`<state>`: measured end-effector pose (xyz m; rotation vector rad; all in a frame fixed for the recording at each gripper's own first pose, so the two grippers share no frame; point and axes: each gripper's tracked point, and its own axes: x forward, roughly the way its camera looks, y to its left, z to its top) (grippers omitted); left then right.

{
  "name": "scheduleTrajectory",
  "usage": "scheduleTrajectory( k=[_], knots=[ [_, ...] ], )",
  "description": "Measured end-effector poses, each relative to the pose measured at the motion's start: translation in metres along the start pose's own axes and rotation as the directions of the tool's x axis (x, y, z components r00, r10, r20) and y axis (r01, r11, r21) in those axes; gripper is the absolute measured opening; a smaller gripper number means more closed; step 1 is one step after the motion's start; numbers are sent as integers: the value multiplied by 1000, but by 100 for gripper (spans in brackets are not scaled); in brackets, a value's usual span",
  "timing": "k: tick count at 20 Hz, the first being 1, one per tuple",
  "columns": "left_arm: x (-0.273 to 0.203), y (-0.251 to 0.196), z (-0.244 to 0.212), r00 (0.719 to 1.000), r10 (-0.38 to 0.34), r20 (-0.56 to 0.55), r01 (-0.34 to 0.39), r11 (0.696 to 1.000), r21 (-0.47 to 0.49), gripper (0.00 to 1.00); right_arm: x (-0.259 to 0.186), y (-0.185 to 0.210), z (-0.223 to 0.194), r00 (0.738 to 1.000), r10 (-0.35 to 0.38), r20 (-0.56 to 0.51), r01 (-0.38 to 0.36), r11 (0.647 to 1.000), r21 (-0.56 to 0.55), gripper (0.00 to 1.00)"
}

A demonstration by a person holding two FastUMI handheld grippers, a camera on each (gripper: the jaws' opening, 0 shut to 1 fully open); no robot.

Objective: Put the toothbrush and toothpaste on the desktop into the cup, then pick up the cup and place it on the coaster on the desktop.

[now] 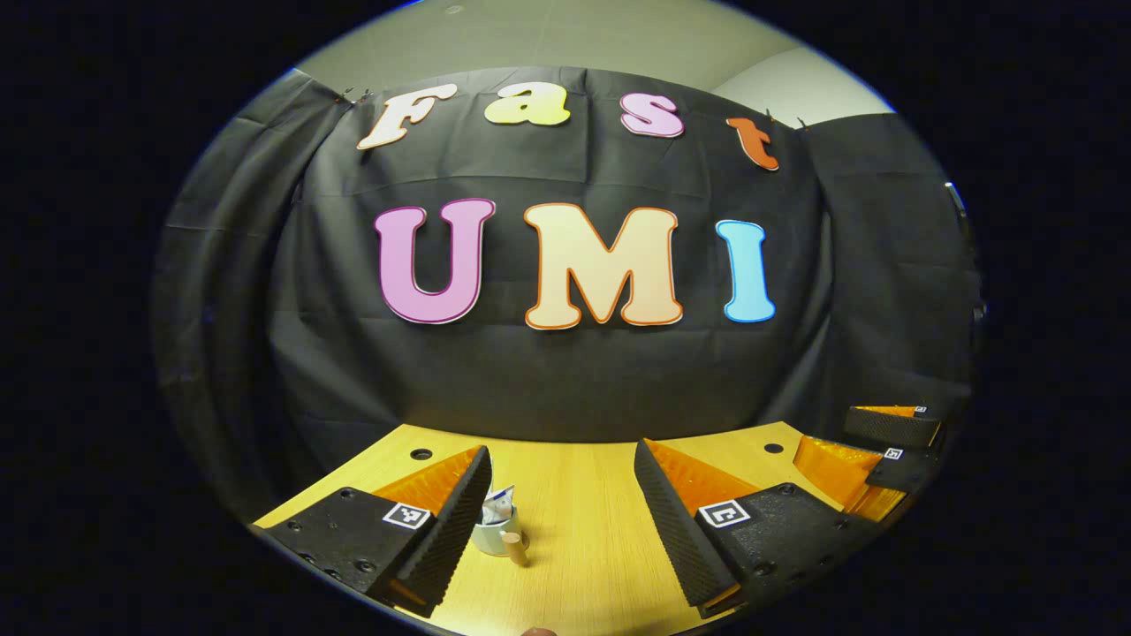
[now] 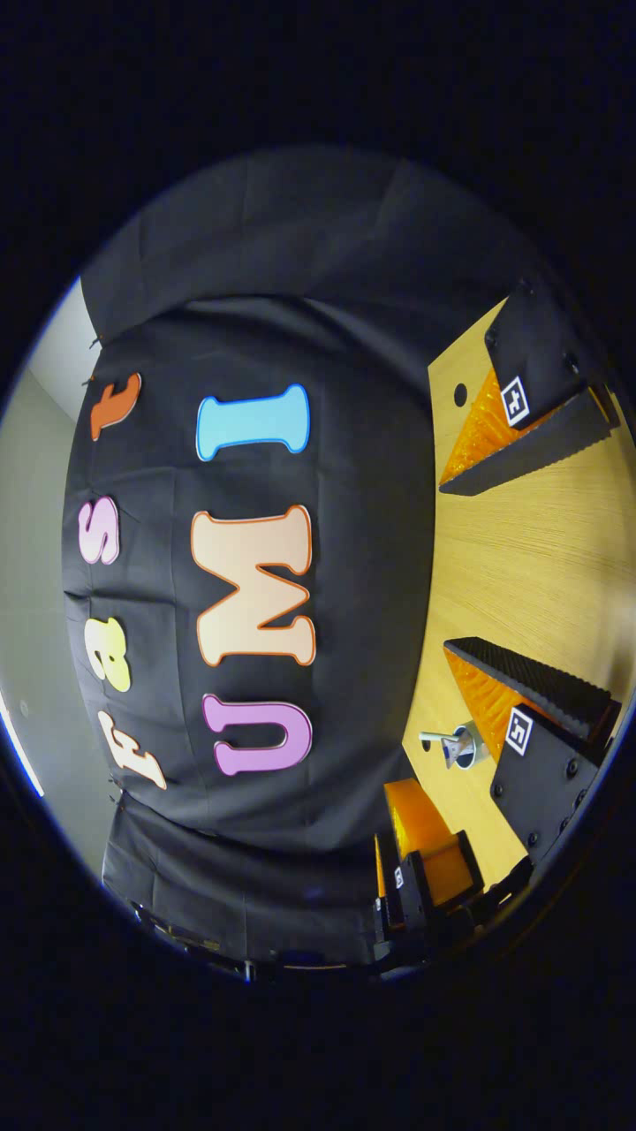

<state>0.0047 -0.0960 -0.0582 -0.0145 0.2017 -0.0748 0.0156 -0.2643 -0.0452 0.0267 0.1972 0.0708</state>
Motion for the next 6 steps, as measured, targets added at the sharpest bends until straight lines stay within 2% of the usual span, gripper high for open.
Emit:
scheduleTrajectory(
  k=[6],
  knots=[
    [-4,10,16,999,-24,36,23,1000,16,94,-11,-1,12,998,-49,50,49,999,12,99]
  ],
)
